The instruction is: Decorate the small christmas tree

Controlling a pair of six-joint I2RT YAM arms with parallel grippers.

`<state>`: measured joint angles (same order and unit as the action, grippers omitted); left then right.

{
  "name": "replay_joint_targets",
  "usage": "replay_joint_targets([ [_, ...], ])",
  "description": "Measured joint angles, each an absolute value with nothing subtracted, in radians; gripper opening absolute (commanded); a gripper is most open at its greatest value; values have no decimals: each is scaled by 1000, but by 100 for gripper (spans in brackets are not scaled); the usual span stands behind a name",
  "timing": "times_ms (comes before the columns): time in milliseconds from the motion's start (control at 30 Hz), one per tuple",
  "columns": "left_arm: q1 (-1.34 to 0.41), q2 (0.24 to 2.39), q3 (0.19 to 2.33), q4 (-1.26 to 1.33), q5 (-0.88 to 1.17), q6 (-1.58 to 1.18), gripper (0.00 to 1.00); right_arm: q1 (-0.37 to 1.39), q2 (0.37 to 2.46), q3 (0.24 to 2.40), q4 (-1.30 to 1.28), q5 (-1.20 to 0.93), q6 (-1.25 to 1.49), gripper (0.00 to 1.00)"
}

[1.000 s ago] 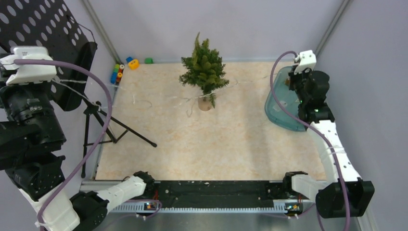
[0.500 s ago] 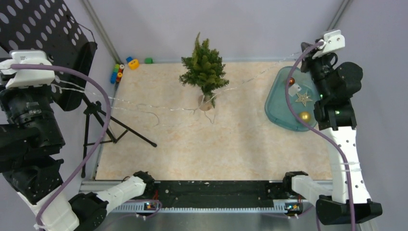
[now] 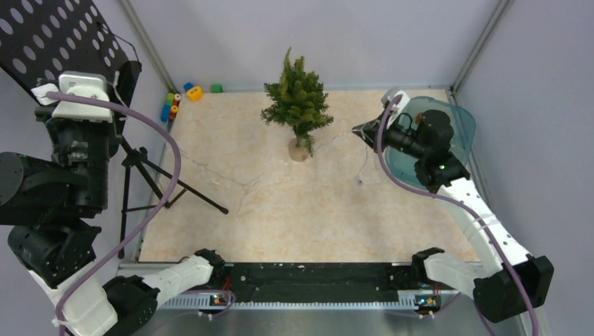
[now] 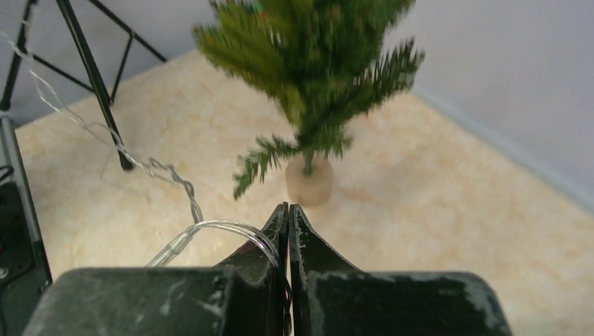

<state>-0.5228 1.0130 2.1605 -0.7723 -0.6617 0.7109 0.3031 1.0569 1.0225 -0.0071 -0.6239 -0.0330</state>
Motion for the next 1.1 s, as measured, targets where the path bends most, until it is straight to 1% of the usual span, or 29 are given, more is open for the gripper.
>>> replay_joint_targets([
  [33, -523, 1013, 2156, -785, -639, 684, 0, 306, 1063, 992, -7, -620, -31, 2],
  [67, -523, 1013, 2148, -795, -615, 658, 0, 306, 1071, 961, -10, -616, -29, 20],
  [100, -523, 1015, 2140, -810, -589, 629, 0, 306, 1082, 939, -16, -613, -24, 41],
  [167, -523, 1022, 2130, -834, -552, 589, 0, 306, 1113, 921, -51, -603, -14, 72],
  [200, -523, 1031, 2130, -847, -531, 565, 0, 306, 1131, 923, -72, -595, -16, 84],
  [233, -523, 1040, 2131, -858, -509, 542, 0, 306, 1147, 927, -96, -586, -17, 90],
  [267, -523, 1048, 2136, -872, -486, 520, 0, 306, 1163, 937, -133, -573, -21, 93],
  [400, -523, 1078, 2162, -912, -406, 450, 0, 318, 1187, 1006, -267, -495, -44, 98],
  [500, -523, 1083, 2170, -920, -372, 417, 0, 386, 1176, 1082, -326, -358, -81, 99],
  [667, -523, 1082, 2179, -923, -319, 384, 0, 568, 1178, 1216, -440, 46, -158, 99],
  [733, -523, 1083, 2179, -925, -307, 378, 0, 587, 1203, 1263, -490, 128, -179, 99],
  [800, -523, 1083, 2179, -928, -303, 374, 0, 585, 1227, 1282, -528, 101, -205, 99],
  [900, -523, 1083, 2179, -928, -303, 373, 0, 583, 1266, 1283, -612, -91, -258, 99],
  [1000, -523, 1083, 2179, -929, -303, 373, 0, 588, 1321, 1282, -695, -237, -300, 93],
  [1100, -523, 1083, 2179, -928, -303, 373, 0, 591, 1376, 1266, -736, -311, -310, 91],
])
